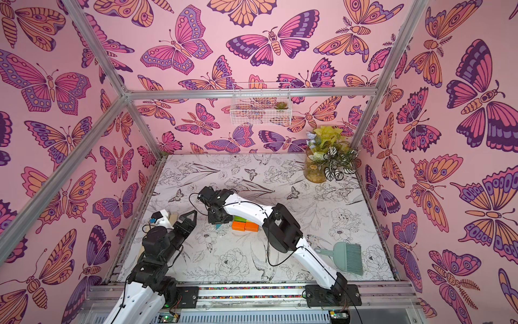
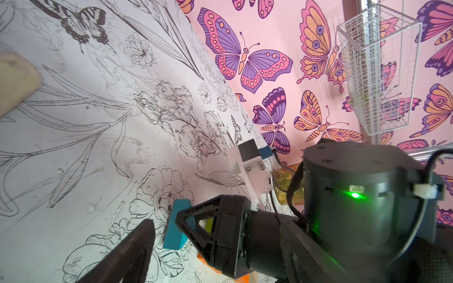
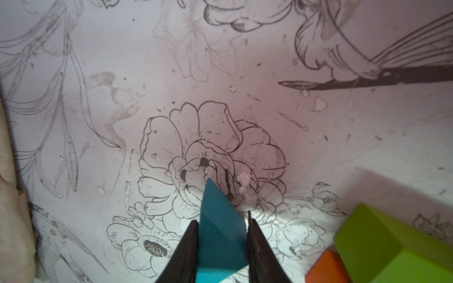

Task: Assemble a piece of candy with building blocks
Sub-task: Place the building block at the center of the board, then assemble the building block at the center of the board.

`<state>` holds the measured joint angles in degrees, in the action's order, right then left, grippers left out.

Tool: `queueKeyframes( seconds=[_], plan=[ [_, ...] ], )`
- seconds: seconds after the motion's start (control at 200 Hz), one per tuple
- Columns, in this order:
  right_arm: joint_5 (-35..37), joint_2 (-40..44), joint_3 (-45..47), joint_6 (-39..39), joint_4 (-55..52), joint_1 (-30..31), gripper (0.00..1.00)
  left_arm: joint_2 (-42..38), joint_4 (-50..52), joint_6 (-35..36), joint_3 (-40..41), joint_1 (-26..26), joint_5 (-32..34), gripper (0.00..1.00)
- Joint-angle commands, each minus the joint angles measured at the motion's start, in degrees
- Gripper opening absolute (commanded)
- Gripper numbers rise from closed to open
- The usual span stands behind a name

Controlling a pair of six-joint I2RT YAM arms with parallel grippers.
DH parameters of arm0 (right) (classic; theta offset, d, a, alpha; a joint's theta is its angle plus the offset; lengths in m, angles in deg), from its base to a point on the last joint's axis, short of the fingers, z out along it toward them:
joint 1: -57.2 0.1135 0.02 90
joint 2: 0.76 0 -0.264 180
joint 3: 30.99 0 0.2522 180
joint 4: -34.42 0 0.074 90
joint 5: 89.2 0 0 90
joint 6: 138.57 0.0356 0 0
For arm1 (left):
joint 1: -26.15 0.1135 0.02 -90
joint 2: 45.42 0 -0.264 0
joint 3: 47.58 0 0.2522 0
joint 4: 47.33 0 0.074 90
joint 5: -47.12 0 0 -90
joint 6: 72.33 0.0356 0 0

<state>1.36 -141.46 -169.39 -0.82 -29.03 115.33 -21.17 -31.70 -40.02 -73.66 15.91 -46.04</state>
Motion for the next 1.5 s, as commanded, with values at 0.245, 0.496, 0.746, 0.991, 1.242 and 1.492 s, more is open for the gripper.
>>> queueKeyframes(
  seconds=[0.245, 0.496, 0.746, 0.991, 1.242, 1.492],
  plan=[
    [1.2, -1.0, -1.5, -2.3, -2.8, -0.1, 0.48, 3.7, -0.5, -0.1, 0.0, 1.7, -1.7, 0.84],
    [4.9, 2.6, -7.3, -5.6, -4.0, -0.2, 0.5, 7.7, -0.1, 0.3, -1.7, 2.7, -1.8, 0.8],
    [13.0, 18.8, 4.9, -6.6, -1.4, -5.8, 0.36, 23.6, -3.3, 2.0, -5.9, 3.8, -7.1, 0.09],
    [10.1, 43.4, 41.4, -4.9, 14.9, -20.6, 0.19, 35.7, -5.0, 3.8, -11.3, 3.8, -12.0, 0.0],
    [1.5, 46.9, 56.9, -3.9, 16.3, -32.4, 0.18, 43.7, -4.6, 4.7, -12.9, 2.4, -15.1, 0.0],
    [-0.2, 46.4, 61.1, -4.2, 17.7, -35.7, 0.17, 48.1, -4.5, 4.6, -14.8, -0.3, -16.0, 0.0]
  ],
)
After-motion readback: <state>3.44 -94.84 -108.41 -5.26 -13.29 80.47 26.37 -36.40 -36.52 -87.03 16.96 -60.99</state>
